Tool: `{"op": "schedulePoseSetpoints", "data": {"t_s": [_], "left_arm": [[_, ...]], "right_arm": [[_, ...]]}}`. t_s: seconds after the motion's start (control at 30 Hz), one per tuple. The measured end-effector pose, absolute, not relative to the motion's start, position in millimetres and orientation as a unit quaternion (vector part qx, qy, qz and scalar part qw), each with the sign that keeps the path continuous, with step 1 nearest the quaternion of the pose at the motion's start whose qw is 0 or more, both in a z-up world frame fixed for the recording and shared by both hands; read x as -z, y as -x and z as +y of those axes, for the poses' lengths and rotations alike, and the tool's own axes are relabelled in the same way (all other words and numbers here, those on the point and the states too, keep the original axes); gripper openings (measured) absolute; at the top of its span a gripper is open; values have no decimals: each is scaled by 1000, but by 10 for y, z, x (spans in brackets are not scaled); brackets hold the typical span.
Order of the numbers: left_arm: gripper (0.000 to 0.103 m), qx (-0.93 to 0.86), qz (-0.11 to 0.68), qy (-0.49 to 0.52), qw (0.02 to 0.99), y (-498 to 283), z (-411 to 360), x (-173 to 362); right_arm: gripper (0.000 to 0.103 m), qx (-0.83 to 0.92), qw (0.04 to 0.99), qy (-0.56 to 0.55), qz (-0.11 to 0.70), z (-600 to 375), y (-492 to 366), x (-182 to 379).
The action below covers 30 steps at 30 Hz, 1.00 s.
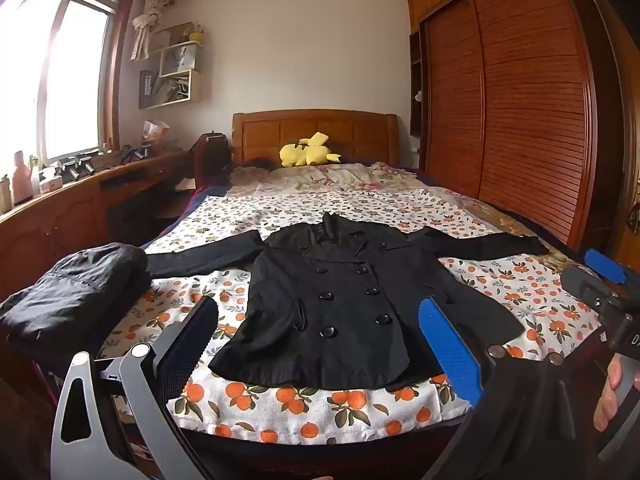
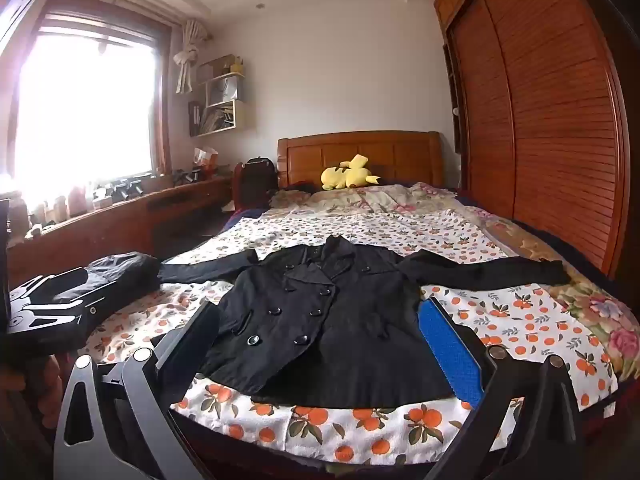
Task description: Fold large clothes
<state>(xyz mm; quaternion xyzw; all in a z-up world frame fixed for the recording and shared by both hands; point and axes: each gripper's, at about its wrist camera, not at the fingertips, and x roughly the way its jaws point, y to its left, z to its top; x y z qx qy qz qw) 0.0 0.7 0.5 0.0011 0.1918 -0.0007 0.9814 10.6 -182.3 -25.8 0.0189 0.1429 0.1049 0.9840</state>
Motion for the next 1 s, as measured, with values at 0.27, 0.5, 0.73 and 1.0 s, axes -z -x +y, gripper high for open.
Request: {"op": "schedulePoseSetpoints", "data": {"t_s": [0.27,0.5,0.73,1.0], "left_arm": [[101,1,182,-8,983,49,-35,-80],[101,-2,178,-8,984,95,-79,-101],[101,-1,178,-7,984,106,-66,-115],[101,0,179,-6,984,109,-48,-115]], "right_arm": [[97,-101,985,-18,140,-1812,-105,243],[97,-103,985,-20,139,-1829,-101,237],[97,-101,985,-20,138,-1847,-103,226],[97,-101,985,-21,138,-1849,-102,230]]}}
